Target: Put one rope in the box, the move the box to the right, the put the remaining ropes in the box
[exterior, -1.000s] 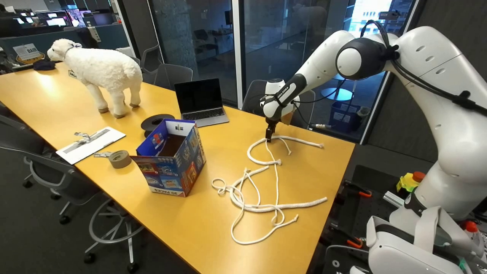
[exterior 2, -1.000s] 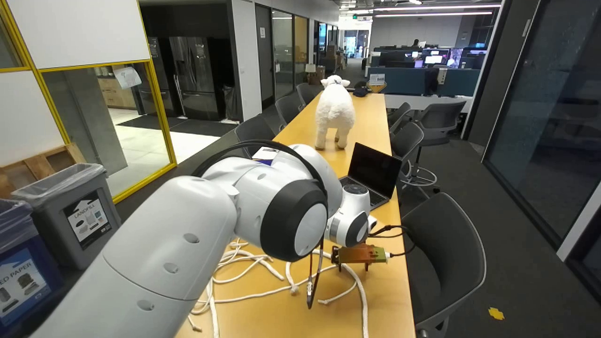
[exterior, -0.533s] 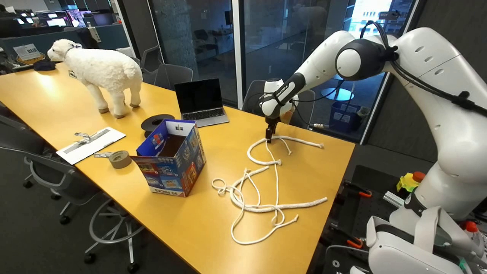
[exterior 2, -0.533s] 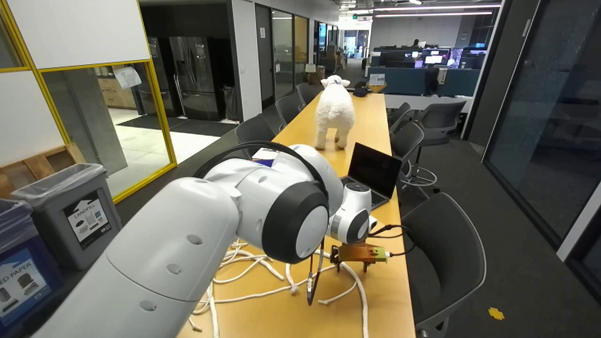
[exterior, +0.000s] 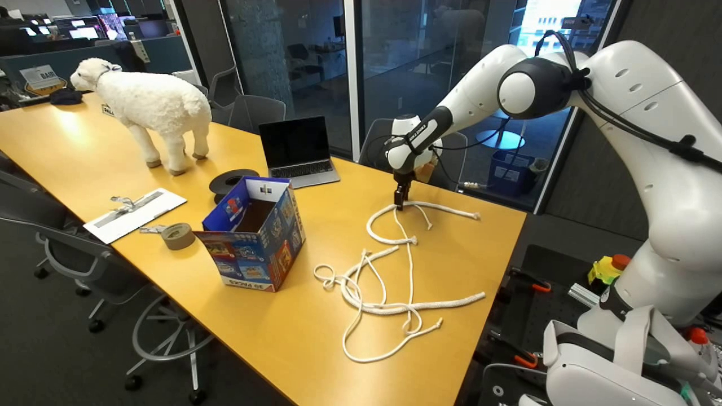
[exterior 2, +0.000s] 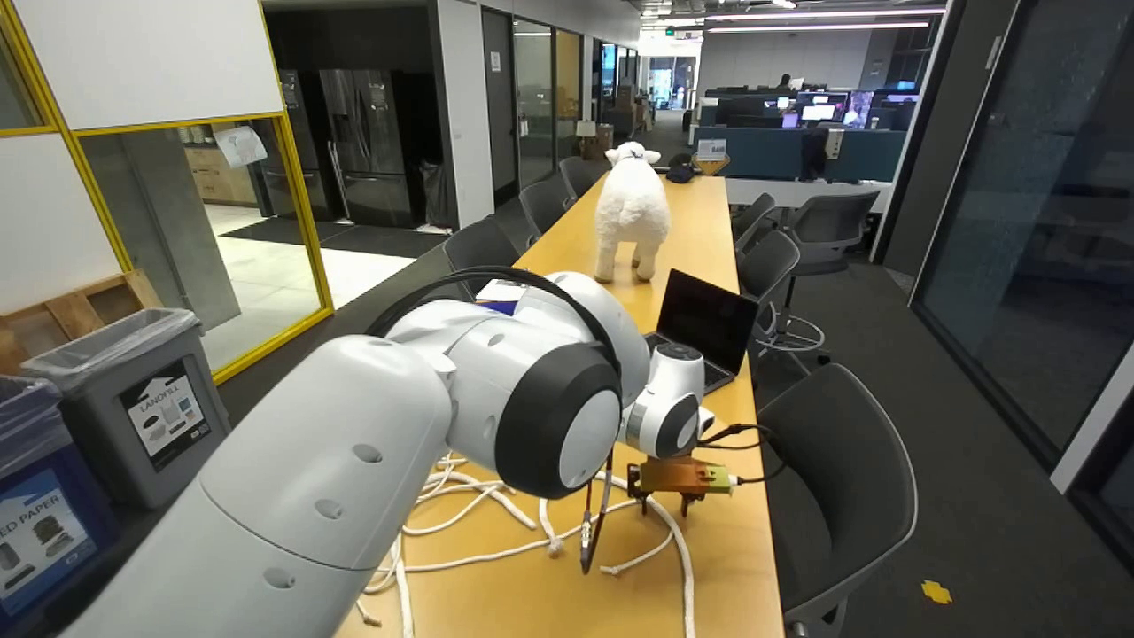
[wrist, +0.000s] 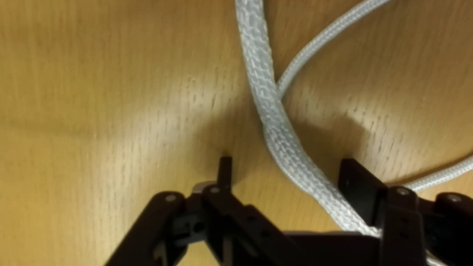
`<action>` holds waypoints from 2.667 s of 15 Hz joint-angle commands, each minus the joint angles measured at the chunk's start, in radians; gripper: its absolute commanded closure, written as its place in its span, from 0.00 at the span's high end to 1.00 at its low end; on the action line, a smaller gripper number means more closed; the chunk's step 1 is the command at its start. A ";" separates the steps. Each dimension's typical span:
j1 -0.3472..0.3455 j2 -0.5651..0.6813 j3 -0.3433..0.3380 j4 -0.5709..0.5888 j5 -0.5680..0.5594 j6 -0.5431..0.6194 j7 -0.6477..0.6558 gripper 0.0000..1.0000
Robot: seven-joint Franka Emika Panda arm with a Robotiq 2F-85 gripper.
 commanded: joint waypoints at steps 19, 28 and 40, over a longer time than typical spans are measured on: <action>-0.026 -0.156 0.153 -0.023 0.362 0.067 0.165 0.10; 0.065 -0.309 0.168 0.144 0.527 -0.015 0.359 0.10; 0.280 -0.319 0.117 0.444 0.449 -0.063 0.591 0.10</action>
